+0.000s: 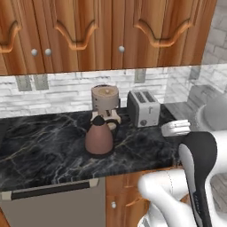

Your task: Navigate to the stove.

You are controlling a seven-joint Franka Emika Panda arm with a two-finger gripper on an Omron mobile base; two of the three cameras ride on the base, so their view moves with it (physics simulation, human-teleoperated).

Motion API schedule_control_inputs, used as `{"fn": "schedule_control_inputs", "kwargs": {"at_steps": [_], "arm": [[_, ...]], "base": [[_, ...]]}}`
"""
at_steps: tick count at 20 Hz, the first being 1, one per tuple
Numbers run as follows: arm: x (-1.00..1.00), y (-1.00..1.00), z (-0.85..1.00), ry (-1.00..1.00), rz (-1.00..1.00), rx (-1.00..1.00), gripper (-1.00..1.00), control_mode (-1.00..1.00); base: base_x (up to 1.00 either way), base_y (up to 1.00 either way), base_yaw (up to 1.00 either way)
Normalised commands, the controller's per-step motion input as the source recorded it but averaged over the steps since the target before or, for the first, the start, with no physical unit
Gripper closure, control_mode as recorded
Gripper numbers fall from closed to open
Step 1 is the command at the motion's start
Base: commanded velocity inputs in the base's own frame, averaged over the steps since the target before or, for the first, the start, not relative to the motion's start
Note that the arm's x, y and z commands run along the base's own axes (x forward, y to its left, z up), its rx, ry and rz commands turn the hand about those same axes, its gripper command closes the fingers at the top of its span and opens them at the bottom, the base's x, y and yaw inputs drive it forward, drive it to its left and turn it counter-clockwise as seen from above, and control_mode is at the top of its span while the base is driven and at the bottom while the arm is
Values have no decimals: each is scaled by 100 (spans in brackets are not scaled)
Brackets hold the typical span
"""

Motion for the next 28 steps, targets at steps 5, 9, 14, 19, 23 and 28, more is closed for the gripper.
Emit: {"fn": "schedule_control_inputs", "kwargs": {"at_steps": [5,9,14,19,23,28], "arm": [[0,0,0,0,0,0,-100,100],[0,0,0,0,0,0,-100,100],[0,0,0,0,0,0,-100,100],[0,0,0,0,0,0,-100,100],[0,0,0,0,0,0,-100,100],[0,0,0,0,0,0,-100,100]], "base": [[-50,93,46],[-9,97,69],[0,100,67],[3,100,60],[11,100,56],[65,100,36]]}}
